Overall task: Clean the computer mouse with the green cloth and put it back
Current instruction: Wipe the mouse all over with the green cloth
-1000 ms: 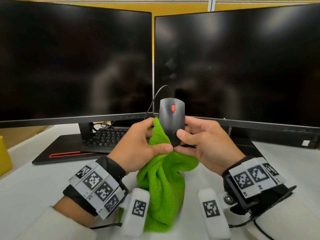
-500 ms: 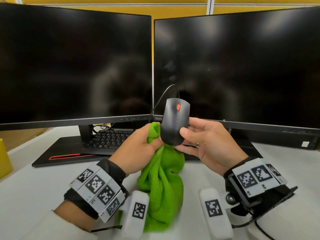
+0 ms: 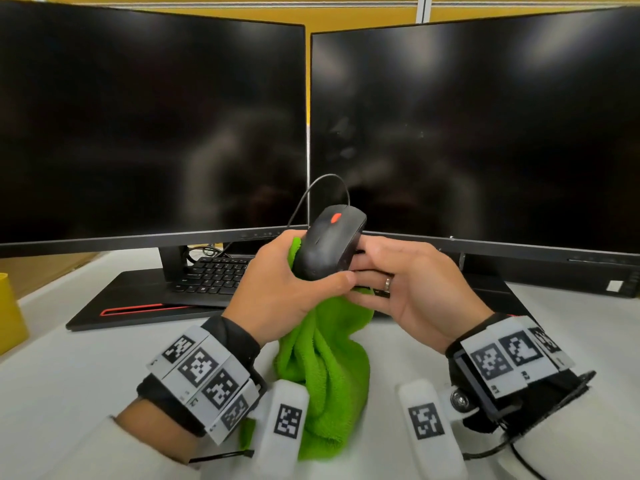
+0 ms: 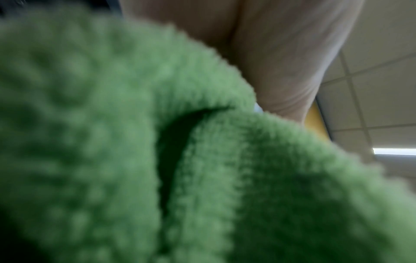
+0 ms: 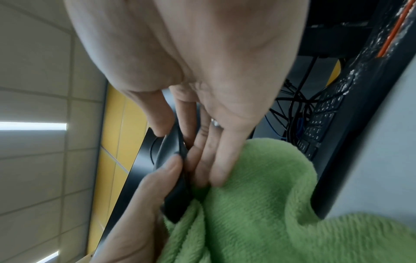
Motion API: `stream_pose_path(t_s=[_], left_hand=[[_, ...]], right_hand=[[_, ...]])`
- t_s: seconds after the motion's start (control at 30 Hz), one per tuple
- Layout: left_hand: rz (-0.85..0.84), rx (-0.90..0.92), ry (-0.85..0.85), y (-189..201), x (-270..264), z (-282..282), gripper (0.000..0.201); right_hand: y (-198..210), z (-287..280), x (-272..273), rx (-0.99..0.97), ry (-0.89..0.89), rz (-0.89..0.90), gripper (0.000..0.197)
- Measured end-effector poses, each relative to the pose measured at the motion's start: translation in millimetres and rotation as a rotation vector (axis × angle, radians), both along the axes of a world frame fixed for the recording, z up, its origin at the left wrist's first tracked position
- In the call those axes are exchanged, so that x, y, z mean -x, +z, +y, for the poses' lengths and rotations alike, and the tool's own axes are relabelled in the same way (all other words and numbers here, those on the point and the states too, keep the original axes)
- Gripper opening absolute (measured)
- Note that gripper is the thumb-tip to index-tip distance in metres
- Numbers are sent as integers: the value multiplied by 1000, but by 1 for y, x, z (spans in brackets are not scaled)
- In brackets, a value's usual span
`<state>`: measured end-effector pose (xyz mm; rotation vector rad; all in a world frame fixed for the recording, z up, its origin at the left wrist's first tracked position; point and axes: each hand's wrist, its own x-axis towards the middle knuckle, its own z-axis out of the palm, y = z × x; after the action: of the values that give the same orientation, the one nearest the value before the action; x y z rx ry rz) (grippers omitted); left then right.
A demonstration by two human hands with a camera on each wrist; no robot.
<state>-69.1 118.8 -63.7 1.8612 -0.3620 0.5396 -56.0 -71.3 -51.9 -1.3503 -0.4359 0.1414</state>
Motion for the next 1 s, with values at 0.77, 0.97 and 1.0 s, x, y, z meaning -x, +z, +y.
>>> stream_pose_path(t_s=[0.77, 0.97, 1.0], left_hand=[[11, 263, 45, 5, -9, 14, 42], [118, 111, -3, 0, -6, 2, 58], [130, 102, -5, -1, -6, 2, 59]], right_hand=[[12, -27, -10, -247, -32, 185, 48], [8, -22, -9, -318, 93, 116, 67], [7, -21, -9, -305, 128, 116, 67]])
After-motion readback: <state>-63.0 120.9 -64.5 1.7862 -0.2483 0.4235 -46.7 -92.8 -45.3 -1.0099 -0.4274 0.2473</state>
